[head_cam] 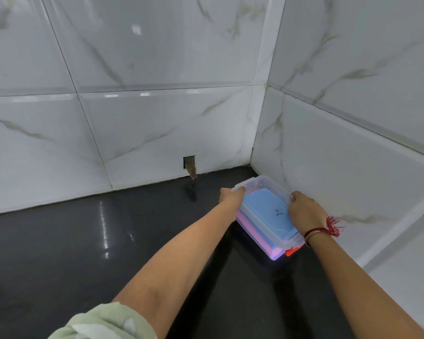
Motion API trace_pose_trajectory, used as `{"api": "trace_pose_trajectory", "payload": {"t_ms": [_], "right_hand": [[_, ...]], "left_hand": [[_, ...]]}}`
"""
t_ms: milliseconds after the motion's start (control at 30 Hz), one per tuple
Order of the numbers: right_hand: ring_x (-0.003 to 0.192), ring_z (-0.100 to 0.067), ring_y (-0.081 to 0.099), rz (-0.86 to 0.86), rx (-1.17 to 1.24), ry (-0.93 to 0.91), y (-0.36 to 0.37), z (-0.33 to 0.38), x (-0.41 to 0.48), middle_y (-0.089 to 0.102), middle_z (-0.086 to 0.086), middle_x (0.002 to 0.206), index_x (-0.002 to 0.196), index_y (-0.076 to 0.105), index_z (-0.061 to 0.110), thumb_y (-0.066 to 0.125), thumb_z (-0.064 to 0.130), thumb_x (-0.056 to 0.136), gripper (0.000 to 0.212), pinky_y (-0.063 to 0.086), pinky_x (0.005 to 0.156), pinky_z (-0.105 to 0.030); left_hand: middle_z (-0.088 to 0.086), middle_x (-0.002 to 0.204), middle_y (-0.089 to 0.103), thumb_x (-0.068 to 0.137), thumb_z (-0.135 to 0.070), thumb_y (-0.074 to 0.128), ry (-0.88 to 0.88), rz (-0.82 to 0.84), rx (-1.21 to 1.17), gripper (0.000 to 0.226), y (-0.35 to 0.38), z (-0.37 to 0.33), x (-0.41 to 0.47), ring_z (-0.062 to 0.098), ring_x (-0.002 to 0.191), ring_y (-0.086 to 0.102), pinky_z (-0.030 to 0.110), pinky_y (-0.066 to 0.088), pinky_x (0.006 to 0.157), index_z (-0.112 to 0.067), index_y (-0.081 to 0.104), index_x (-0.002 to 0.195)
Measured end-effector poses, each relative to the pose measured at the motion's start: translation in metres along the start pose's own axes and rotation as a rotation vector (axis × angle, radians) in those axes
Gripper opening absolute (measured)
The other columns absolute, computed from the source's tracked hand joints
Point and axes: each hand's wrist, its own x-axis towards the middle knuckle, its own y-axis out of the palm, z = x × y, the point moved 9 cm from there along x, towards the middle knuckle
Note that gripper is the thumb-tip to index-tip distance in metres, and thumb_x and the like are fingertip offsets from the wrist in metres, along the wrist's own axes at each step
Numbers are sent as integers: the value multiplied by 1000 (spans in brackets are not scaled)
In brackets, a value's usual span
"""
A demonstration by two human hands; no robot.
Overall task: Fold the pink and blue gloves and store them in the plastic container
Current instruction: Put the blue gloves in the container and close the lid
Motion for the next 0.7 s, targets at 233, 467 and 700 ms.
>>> {"api": "trace_pose_trajectory", "payload": {"t_ms": [233,467,700], "right_hand": [[64,-29,58,-1,-69,-29,1,-1,1,65,-13,77,96,56,10,34,20,97,24,45,57,-31],[58,-25,51,-4,-75,-11,2,-4,-5,52,-5,66,93,52,11,31,22,98,24,36,51,-27],[53,-21,46,-23,-68,17,1,-7,-14,50,-4,65,94,52,10,32,22,98,24,29,47,-23]], "left_hand": [[12,125,56,81,-45,69,-114,28,-58,74,-5,3,4,24,111,57,37,49,98,-10,39,138],[13,118,61,82,-12,72,20,96,-282,38,2,-3,12,30,104,62,47,53,94,-19,60,118],[11,104,65,83,-5,68,62,200,-326,19,3,-10,9,30,94,67,47,59,82,-22,68,89]]}}
